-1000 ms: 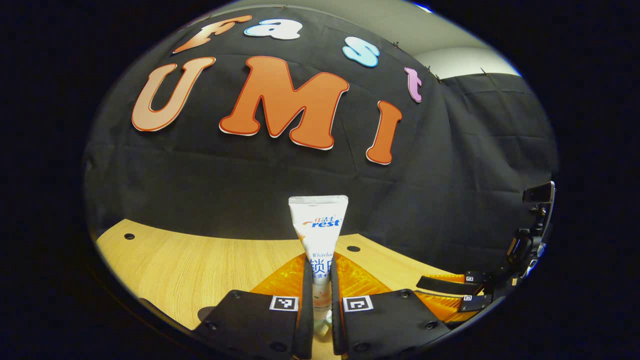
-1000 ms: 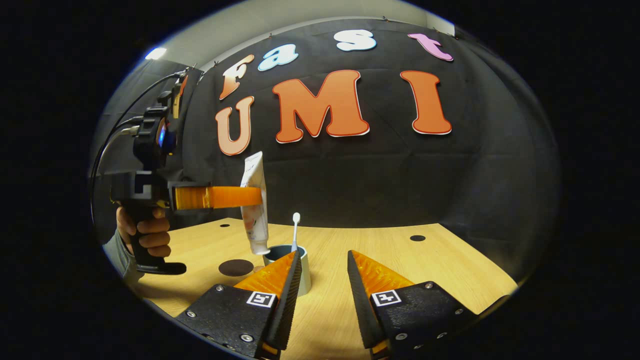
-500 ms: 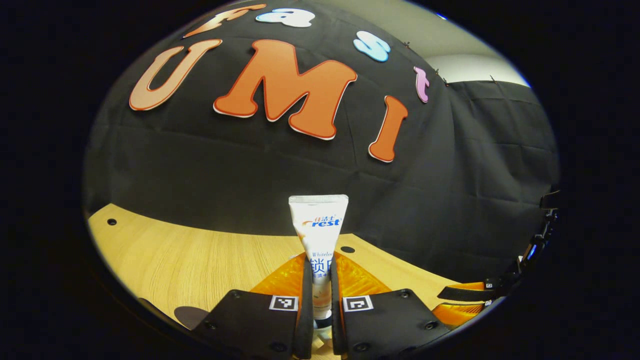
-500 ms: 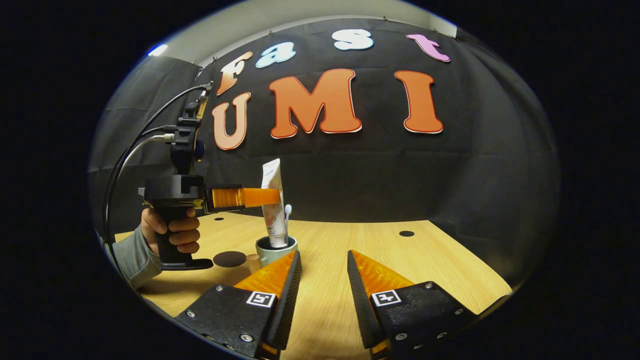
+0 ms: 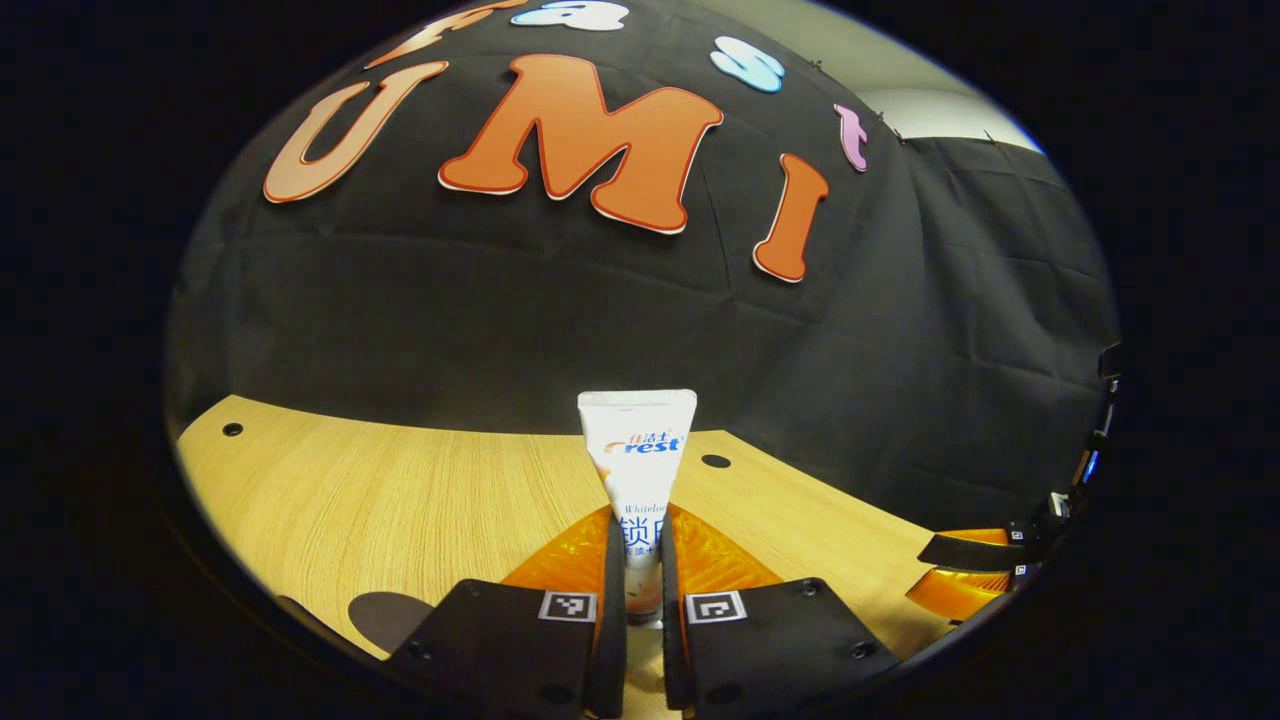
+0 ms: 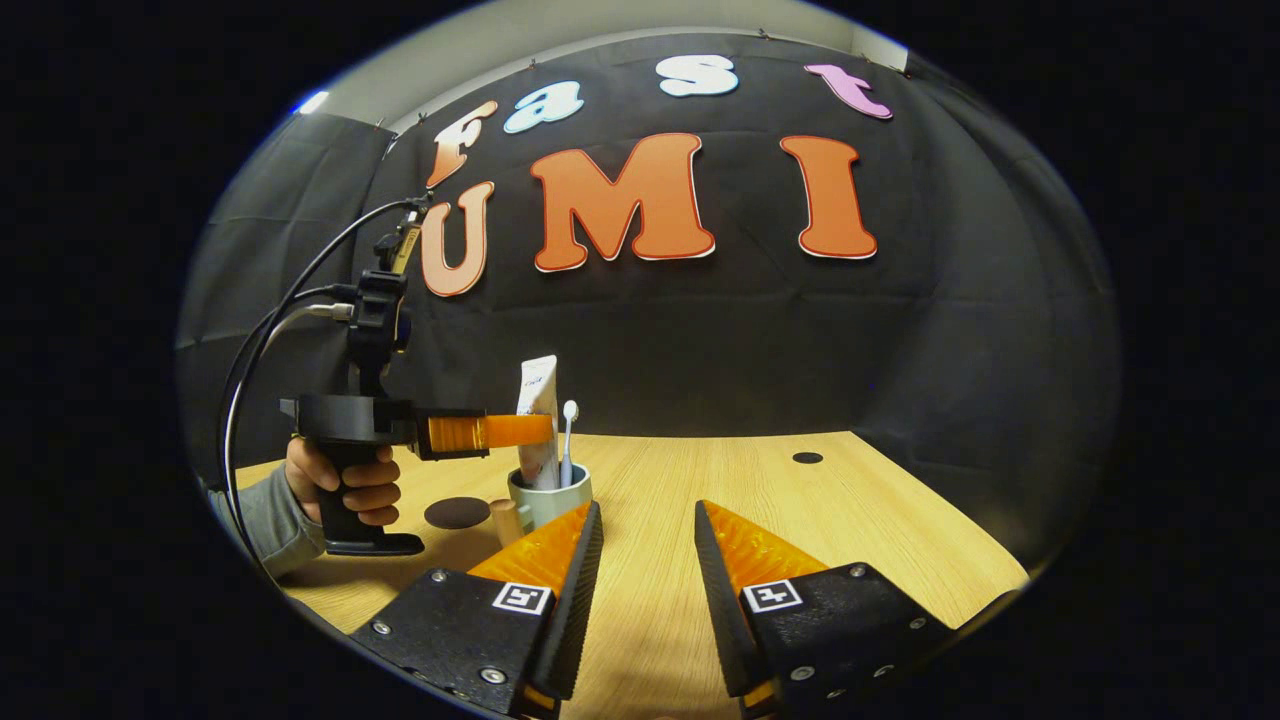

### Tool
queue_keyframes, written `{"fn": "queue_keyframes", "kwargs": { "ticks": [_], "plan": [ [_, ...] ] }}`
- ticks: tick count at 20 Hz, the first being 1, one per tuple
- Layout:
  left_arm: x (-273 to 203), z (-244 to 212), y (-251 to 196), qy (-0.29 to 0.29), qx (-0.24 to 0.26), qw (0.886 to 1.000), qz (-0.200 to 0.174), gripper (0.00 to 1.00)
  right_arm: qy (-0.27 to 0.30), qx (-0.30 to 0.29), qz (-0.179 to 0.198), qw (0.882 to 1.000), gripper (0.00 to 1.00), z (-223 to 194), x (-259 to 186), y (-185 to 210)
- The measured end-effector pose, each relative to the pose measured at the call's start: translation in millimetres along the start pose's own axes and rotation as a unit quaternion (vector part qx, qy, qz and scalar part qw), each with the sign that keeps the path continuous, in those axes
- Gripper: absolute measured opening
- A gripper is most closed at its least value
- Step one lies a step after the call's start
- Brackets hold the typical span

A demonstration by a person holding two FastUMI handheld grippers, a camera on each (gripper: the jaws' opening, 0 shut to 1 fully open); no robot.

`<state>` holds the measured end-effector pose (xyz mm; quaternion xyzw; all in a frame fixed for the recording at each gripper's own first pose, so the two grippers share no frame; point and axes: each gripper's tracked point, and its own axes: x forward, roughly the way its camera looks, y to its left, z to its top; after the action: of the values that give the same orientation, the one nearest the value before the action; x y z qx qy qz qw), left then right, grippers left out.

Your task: Put the toothbrush and toothpaste on the desktop into the cup, then pick up the cup and place it on the coaster on the desktop.

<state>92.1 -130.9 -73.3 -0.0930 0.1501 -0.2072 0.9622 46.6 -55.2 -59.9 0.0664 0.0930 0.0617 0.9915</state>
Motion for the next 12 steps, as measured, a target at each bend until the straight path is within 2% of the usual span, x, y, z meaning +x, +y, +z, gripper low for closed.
{"fn": "queue_keyframes", "kwargs": {
  "ticks": [4, 8, 10, 11, 12],
  "plan": [
    [2, -23, 6, 0.04, -0.007, 0.999, 0.01, 0.19, 0.005, -0.005, 0.002, 1.0, 0.58, 0, 1, 6],
    [-2, -22, 9, 0.05, -0.005, 0.999, 0.01, 0.24, 0.011, -0.006, 0.005, 1.0, 0.59, -2, 2, 13],
    [-12, -22, 13, 0.053, 0.019, 0.998, 0.026, 0.32, 0.015, -0.007, 0.008, 1.0, 0.6, -2, 5, 19],
    [-15, -19, 13, 0.042, 0.029, 0.998, 0.026, 0.44, 0.016, -0.009, 0.008, 1.0, 0.61, -2, 6, 22],
    [-22, -16, 11, 0.041, 0.034, 0.998, 0.024, 0.46, 0.018, -0.013, 0.009, 1.0, 0.61, -1, 9, 25]
  ]
}}
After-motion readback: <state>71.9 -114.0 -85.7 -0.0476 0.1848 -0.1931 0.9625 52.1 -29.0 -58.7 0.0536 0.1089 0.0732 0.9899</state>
